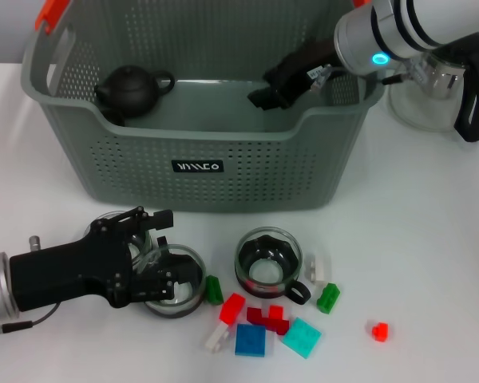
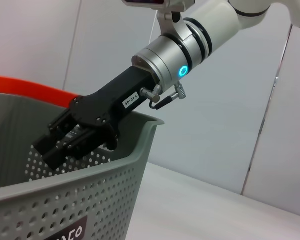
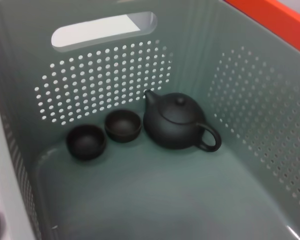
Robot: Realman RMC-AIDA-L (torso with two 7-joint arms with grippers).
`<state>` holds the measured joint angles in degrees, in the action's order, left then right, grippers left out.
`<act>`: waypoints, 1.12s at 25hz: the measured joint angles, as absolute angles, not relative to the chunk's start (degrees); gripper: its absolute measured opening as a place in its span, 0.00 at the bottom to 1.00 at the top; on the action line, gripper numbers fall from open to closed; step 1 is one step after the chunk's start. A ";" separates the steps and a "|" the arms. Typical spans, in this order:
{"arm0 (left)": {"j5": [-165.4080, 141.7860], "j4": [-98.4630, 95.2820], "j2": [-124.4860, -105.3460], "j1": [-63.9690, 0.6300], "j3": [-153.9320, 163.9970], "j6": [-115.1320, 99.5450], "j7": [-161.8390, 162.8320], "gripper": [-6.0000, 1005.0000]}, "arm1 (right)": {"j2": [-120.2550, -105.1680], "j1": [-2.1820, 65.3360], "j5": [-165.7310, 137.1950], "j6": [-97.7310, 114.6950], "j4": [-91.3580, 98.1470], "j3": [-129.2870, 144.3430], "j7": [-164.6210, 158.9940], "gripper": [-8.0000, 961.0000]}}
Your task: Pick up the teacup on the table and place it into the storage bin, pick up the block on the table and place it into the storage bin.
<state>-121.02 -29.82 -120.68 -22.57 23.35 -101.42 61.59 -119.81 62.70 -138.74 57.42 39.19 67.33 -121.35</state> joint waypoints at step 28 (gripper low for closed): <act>-121.61 -30.71 -120.49 -21.61 23.05 -101.51 59.37 0.93 | -120.08 42.85 -123.93 104.02 78.87 68.80 -117.44 0.70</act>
